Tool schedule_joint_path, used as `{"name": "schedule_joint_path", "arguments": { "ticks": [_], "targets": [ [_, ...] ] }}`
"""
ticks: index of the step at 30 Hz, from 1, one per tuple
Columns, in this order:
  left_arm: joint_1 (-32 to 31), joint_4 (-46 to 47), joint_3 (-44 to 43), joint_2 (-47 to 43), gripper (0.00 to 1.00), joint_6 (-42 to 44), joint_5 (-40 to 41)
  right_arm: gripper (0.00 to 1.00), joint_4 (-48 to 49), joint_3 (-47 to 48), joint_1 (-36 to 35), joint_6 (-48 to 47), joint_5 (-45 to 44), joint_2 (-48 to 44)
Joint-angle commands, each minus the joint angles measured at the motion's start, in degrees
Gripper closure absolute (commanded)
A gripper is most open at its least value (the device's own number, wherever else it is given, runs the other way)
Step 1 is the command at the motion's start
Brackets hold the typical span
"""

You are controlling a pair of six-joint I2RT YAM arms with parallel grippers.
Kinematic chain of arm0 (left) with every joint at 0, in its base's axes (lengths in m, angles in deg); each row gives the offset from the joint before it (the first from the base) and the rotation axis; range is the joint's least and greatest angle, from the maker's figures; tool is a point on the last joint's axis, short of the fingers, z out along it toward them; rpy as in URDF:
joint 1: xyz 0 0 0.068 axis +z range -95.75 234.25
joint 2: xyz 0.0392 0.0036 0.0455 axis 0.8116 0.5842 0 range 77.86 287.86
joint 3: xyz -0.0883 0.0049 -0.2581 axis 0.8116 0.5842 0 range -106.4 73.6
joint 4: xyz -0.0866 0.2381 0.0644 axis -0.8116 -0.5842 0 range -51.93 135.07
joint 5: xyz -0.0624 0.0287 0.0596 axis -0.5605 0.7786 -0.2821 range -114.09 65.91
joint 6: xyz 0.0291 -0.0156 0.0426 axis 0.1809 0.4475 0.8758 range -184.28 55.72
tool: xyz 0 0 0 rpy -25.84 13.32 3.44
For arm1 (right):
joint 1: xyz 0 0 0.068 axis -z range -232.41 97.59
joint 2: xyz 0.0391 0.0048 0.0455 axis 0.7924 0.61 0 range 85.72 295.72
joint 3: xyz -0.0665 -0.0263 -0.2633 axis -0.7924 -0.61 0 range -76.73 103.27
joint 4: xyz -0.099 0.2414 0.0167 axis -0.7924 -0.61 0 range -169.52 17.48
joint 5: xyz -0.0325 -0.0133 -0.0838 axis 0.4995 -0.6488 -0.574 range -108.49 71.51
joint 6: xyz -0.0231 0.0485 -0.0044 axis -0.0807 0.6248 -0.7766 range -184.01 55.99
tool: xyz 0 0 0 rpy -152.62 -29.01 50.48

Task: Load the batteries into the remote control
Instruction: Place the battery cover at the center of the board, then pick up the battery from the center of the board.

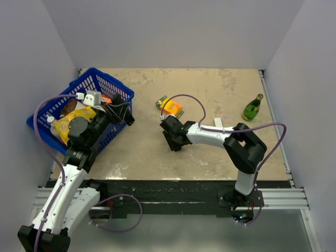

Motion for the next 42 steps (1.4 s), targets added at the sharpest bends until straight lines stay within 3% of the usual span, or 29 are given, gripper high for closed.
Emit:
{"name": "schedule_joint_path", "arguments": {
  "ticks": [1,9,21,27,32,42],
  "targets": [
    [0.1,0.3,0.4,-0.2,1.0,1.8,-0.9,0.68,-0.7,2.4,0.1,1.5,-0.1,1.1],
    [0.1,0.8,0.8,-0.3,1.0,1.6,-1.7,0.5,-1.2,1.7,0.1,2.1,-0.3,0.0],
    [0.1,1.8,1.1,0.4,1.0,0.9,-3.7,0.09,-3.4,2.3,0.1,2.7,-0.9,-10.0],
    [0.2,2.3,1.5,0.5,1.0,0.6,-5.4,0.02,-2.8,-0.1,0.1,4.4,-3.0,-21.7],
    [0.1,2.4,1.4,0.9,1.0,0.4,-7.9,0.02,-0.3,-4.5,0.3,7.7,-10.8,-33.4],
    [0.1,0.5,1.0,0.8,1.0,1.5,-10.9,0.02,-1.7,-9.0,0.5,1.0,-14.6,-40.6]
  ]
}}
